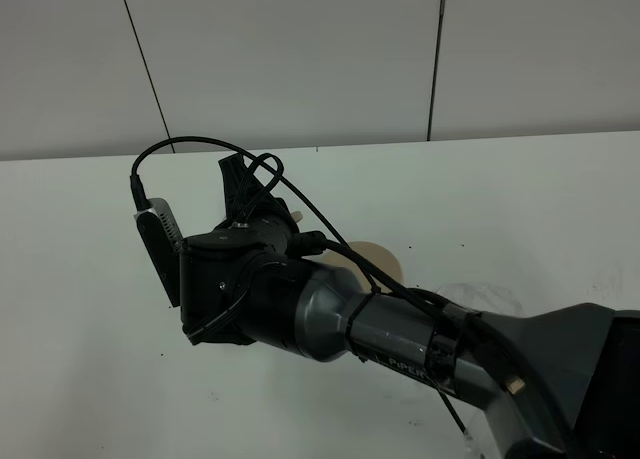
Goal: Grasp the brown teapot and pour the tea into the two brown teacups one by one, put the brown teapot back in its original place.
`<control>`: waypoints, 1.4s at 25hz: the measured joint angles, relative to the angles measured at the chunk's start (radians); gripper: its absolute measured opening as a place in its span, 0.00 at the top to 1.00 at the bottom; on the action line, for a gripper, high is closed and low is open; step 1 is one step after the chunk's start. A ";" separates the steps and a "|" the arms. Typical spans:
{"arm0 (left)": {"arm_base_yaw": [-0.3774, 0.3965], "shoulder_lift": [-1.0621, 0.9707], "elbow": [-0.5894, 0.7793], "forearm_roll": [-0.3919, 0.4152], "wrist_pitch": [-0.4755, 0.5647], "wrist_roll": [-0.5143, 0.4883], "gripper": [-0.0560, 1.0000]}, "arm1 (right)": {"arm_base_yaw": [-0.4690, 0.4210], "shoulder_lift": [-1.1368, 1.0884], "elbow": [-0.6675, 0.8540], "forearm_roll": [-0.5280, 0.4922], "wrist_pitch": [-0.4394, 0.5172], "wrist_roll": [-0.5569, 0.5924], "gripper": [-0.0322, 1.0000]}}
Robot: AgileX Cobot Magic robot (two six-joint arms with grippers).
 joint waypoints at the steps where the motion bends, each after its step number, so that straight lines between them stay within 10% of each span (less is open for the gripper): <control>1: 0.000 0.000 0.000 0.000 0.000 0.000 0.64 | 0.000 0.000 0.000 0.000 0.000 0.000 0.88; 35: 0.000 0.000 0.000 0.000 0.000 0.000 0.64 | 0.000 0.000 0.000 0.000 0.003 0.001 0.88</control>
